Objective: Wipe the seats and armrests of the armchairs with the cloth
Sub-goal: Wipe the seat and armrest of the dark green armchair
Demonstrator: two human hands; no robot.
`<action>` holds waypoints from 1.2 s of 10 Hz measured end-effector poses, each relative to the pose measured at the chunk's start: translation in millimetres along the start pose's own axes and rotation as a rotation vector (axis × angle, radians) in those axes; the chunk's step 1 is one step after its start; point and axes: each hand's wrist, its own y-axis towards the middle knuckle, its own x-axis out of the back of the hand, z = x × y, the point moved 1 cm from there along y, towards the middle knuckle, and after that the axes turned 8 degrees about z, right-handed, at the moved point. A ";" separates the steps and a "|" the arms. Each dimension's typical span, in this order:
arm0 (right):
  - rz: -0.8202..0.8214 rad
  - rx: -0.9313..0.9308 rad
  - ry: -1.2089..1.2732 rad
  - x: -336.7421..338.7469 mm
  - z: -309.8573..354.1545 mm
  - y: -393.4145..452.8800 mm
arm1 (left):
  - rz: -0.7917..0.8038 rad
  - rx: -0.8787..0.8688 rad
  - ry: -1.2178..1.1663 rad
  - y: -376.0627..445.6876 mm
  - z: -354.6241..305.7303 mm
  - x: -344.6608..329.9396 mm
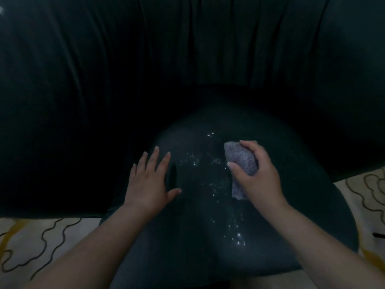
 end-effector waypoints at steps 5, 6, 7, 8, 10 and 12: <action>-0.061 0.142 -0.608 -58.9 -52.2 113.6 | -0.055 -0.091 -0.055 47.4 20.1 -30.5; 0.085 0.283 -0.664 -77.8 -45.4 103.3 | -0.047 -0.082 -0.050 49.5 16.3 -27.0; -0.041 0.219 -0.638 -45.3 -52.5 120.3 | -0.044 -0.081 -0.050 48.8 16.0 -25.8; -0.170 0.014 -0.541 -23.9 -60.1 133.4 | -0.045 -0.082 -0.085 48.0 16.1 -26.4; 0.097 0.254 -0.573 -87.8 -45.0 109.6 | -0.044 -0.085 -0.107 47.4 14.4 -24.7; -0.198 0.006 -0.548 -30.0 -46.4 121.5 | -0.034 -0.099 -0.141 46.4 16.2 -25.9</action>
